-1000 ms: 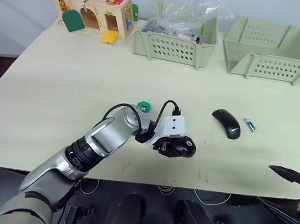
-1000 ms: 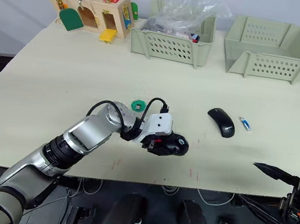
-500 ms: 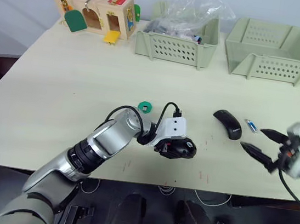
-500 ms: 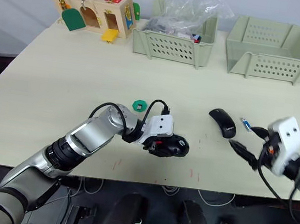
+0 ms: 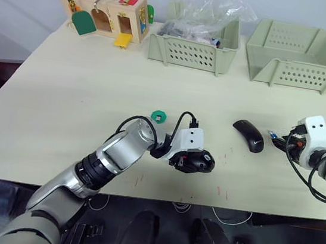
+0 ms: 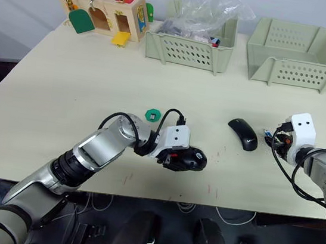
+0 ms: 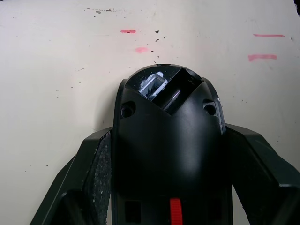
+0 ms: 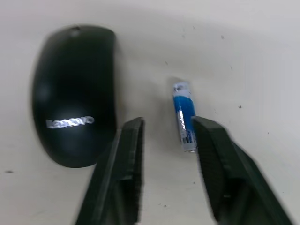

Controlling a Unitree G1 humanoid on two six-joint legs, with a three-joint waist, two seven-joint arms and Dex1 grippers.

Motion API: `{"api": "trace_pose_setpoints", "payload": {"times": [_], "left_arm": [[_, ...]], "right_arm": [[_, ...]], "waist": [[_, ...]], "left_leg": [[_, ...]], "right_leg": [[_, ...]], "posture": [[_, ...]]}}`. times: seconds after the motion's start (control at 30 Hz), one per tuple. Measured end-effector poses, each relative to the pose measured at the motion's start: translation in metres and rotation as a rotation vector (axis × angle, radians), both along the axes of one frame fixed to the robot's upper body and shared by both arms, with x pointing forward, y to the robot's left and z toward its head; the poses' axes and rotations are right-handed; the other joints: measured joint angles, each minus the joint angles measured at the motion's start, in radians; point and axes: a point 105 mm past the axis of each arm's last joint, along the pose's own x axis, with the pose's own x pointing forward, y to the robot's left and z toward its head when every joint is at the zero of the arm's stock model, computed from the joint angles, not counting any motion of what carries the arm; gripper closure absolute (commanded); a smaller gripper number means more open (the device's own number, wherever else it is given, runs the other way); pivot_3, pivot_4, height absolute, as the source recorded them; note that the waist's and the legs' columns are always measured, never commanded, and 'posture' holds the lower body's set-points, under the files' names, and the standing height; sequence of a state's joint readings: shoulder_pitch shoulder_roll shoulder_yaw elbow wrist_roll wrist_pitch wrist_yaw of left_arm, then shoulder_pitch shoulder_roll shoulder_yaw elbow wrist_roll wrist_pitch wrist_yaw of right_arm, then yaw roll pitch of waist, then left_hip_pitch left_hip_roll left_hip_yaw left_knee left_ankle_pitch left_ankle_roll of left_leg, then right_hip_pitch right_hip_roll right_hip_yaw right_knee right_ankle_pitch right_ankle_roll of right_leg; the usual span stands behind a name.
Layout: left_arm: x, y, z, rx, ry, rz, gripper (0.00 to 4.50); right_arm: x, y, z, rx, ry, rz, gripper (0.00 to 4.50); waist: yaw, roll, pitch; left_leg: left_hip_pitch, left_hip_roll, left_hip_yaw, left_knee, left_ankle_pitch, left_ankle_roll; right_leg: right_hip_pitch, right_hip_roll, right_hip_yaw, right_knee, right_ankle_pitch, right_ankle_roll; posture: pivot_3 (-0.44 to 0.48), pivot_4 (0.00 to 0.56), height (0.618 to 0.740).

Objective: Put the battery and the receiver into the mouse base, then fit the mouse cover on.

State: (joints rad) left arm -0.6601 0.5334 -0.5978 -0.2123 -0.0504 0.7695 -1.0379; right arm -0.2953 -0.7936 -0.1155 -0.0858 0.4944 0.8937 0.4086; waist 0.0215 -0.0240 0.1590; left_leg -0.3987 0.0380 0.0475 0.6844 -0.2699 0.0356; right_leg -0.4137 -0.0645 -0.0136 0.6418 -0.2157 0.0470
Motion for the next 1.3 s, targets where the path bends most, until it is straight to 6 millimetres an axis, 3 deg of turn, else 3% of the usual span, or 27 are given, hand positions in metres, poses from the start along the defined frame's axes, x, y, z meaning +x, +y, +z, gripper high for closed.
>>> {"api": "trace_pose_setpoints", "payload": {"times": [0.33, 0.4, 0.5, 0.77, 0.93, 1.1, 1.3], "left_arm": [[0.000, -0.001, 0.000, 0.000, -0.005, 0.007, 1.60], [0.000, -0.002, 0.000, -0.001, -0.006, 0.008, 1.60], [0.000, -0.002, 0.000, -0.002, -0.008, 0.008, 1.60], [0.000, -0.003, 0.000, -0.003, -0.008, 0.007, 1.60], [0.001, -0.002, 0.000, -0.002, -0.008, 0.005, 1.60], [0.001, -0.001, 0.001, 0.000, -0.013, 0.002, 1.60], [0.001, -0.003, 0.000, -0.003, -0.018, -0.010, 1.60]], "right_arm": [[0.010, -0.007, -0.012, -0.019, 0.018, -0.049, 2.69], [0.010, -0.006, -0.014, -0.014, 0.025, -0.045, 3.24], [0.010, -0.005, -0.016, -0.016, 0.028, -0.042, 4.47], [0.007, -0.002, -0.015, -0.036, 0.021, -0.021, 4.46], [-0.020, 0.017, 0.014, -0.131, 0.000, 0.174, 4.46], [-0.058, 0.040, 0.048, -0.272, 0.119, 0.368, 4.46], [-0.079, 0.079, 0.075, -0.164, 0.254, 0.517, 4.46]], "waist": [[-0.003, 0.001, 0.000], [-0.005, 0.001, 0.000], [-0.006, 0.001, 0.000], [-0.005, 0.001, 0.000], [-0.006, 0.004, 0.001], [-0.007, 0.005, 0.001], [-0.006, 0.005, 0.001]], "left_leg": [[0.000, 0.000, 0.000, 0.000, 0.000, 0.000], [0.000, 0.000, 0.000, 0.000, 0.000, 0.000], [0.000, 0.000, 0.000, 0.000, 0.000, 0.000], [0.000, 0.000, 0.000, 0.000, 0.000, 0.000], [0.000, 0.000, -0.002, 0.000, 0.000, 0.000], [0.000, 0.001, -0.005, 0.000, -0.001, 0.001], [0.000, 0.001, -0.006, 0.000, -0.001, 0.001]], "right_leg": [[0.000, 0.000, 0.000, 0.000, 0.000, 0.000], [0.000, 0.000, 0.000, 0.000, 0.000, 0.000], [0.000, 0.000, 0.000, 0.000, 0.000, 0.000], [0.000, 0.000, 0.000, 0.000, 0.000, 0.000], [0.000, 0.000, 0.000, 0.000, 0.000, 0.000], [0.000, 0.000, 0.000, 0.000, -0.003, -0.004], [0.000, 0.000, 0.000, 0.000, -0.002, -0.004]], "posture": [[0.000, 0.150, 0.740], [0.000, 0.150, 0.740], [0.000, 0.150, 0.740], [0.000, 0.150, 0.740], [0.000, 0.150, 0.740], [0.000, 0.150, 0.740], [0.000, 0.150, 0.740]]}}
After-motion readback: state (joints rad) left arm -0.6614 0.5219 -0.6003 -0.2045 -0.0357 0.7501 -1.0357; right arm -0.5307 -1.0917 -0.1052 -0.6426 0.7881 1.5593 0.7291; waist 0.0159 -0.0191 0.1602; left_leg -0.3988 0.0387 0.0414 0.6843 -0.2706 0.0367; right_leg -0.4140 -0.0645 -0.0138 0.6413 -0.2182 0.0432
